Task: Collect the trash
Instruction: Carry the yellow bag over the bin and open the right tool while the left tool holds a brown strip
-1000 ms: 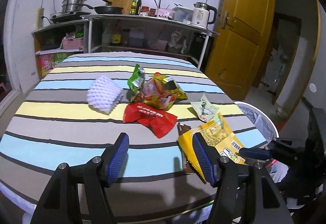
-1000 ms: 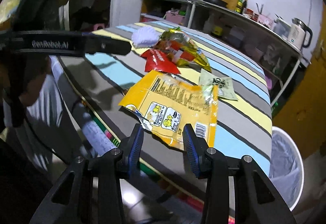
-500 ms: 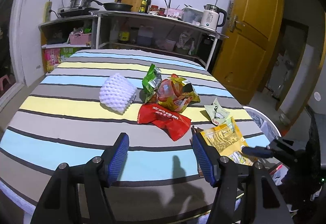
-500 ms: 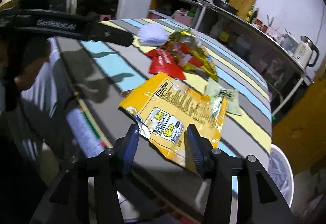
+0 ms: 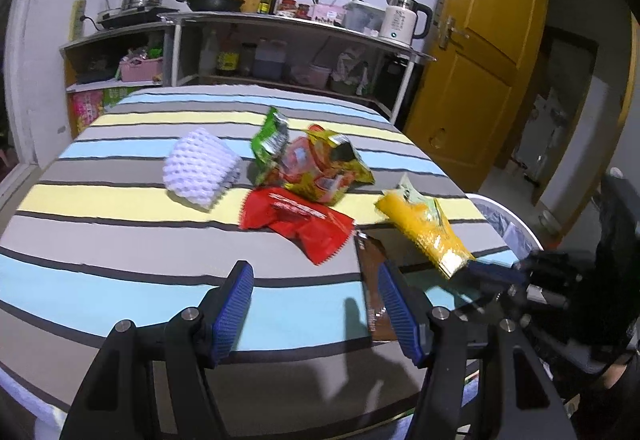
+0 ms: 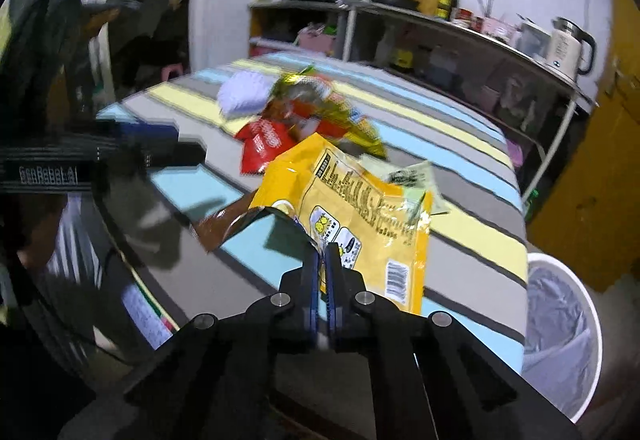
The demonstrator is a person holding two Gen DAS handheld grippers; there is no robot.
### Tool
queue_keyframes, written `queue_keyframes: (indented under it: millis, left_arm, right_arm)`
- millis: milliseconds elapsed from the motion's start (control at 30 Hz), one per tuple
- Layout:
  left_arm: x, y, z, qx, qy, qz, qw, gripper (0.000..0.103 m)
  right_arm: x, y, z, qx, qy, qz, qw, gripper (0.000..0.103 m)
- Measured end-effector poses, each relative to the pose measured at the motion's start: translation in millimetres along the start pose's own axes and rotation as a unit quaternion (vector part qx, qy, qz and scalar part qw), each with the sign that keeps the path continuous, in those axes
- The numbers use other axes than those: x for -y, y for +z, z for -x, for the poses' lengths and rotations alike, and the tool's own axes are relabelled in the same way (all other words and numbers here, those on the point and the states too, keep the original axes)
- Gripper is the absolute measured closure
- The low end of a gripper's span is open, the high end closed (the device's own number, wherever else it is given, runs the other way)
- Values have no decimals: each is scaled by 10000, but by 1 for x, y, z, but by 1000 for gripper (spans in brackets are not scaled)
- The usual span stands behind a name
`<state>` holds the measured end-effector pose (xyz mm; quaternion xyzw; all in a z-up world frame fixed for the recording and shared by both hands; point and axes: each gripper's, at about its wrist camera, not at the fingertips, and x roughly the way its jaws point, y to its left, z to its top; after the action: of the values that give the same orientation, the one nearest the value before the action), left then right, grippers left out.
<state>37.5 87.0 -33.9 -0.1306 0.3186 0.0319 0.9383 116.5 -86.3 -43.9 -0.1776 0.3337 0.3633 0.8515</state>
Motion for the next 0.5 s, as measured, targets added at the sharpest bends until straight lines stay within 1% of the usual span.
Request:
queue_keyframes:
  millis: [133, 200, 233, 267, 333, 400, 433, 500]
  left_arm:
    - [15, -5, -14, -169, -118, -155, 9997, 39]
    - [25, -6, -24, -266, -125, -266, 9992, 41]
    - [28, -7, -28, -313, -116, -313, 9990, 46]
    - [33, -8, -33, -381, -85, -378, 9985, 54]
    - [40, -9, -41, -465, -33, -493, 9977, 65]
    - [46, -9, -45, -484, 78, -636, 9968, 73]
    - [50, -8, -47, -501, 135, -704, 9962, 80]
    - [51, -8, -48, -525, 130, -715, 9960, 82]
  right_arm:
    - [15, 5, 13, 185, 20, -377, 9991, 101]
    - [18, 7, 15, 222, 1, -450, 9987, 101]
    - [19, 7, 16, 233, -10, -469, 9986, 101]
    - [19, 8, 17, 240, -14, -482, 9985, 101]
    - [19, 8, 19, 265, -33, -510, 9983, 101]
    - [21, 8, 20, 287, -51, -537, 9981, 101]
    - [22, 8, 20, 296, -53, -562, 9980, 101]
    - [25, 9, 22, 324, -61, -593, 9977, 101]
